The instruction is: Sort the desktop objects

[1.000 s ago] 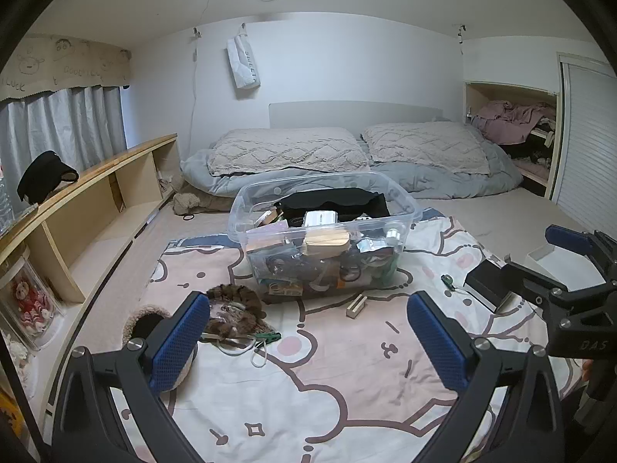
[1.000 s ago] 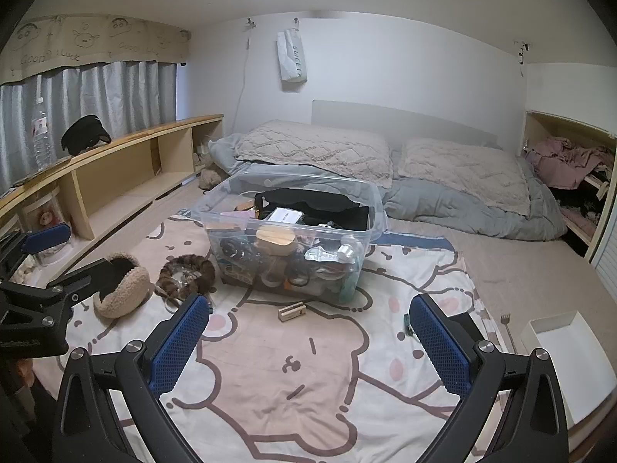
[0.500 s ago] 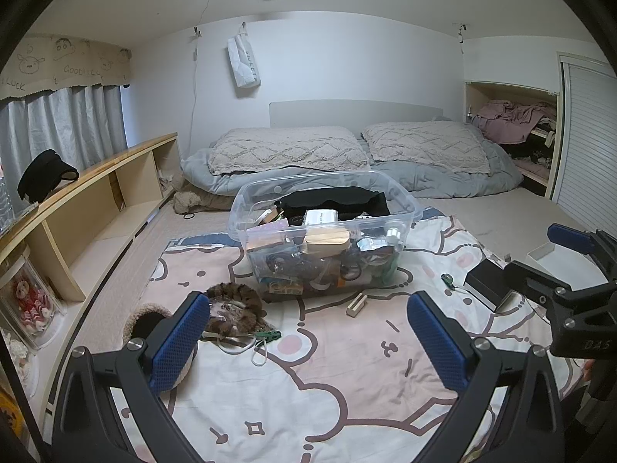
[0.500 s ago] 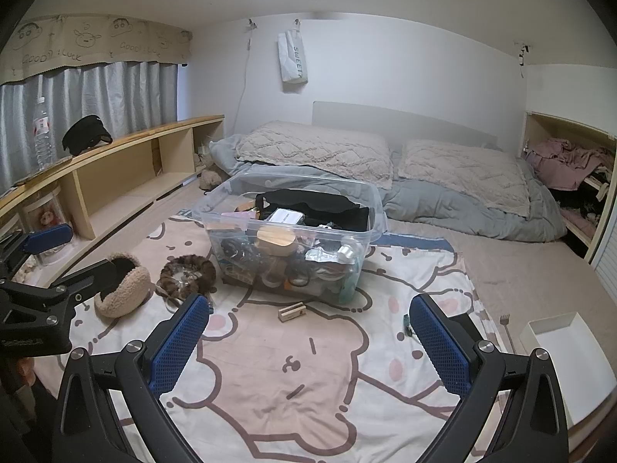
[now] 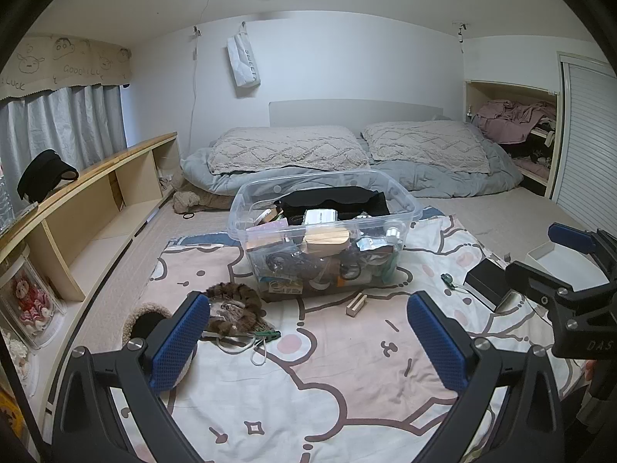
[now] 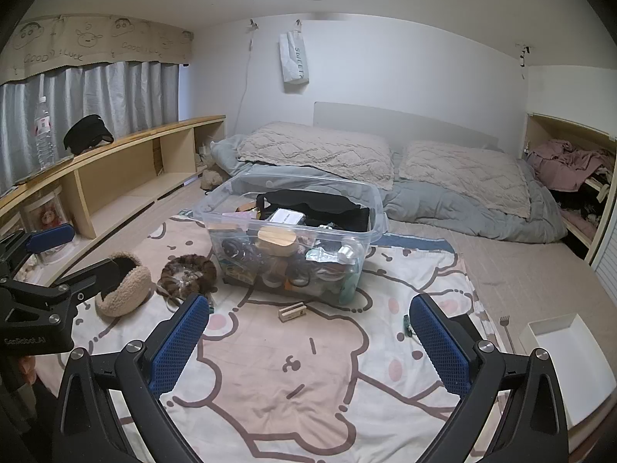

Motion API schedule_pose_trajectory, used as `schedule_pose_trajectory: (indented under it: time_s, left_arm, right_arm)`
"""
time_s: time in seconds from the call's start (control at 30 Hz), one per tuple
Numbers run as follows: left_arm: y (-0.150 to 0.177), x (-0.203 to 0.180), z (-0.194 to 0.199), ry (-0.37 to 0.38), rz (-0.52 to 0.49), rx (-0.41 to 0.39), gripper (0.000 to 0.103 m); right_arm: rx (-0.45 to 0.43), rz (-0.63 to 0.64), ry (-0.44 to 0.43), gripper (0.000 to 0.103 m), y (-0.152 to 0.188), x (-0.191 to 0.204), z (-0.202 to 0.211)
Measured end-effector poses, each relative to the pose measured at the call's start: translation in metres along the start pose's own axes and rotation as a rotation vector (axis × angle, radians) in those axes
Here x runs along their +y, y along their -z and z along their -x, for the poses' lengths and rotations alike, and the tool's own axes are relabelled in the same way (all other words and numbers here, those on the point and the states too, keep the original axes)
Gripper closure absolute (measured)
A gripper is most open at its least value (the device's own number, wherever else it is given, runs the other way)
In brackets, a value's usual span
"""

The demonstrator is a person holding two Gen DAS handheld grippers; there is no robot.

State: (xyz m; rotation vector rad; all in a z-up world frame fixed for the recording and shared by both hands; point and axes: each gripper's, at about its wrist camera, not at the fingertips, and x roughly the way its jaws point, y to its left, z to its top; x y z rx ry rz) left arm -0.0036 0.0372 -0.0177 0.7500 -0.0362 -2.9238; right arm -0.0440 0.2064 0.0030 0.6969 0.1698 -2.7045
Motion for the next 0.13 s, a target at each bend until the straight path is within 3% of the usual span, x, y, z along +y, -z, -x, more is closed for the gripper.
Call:
schedule_pose_trajectory:
  time_s: [0.13]
  left_arm:
    - [0.0004,-0.0004,0.0004,0.0,-0.003,-0.001,0.0]
  right_arm:
    - [0.0,0.0,0.0,0.0,0.0,0.0001,0.0001]
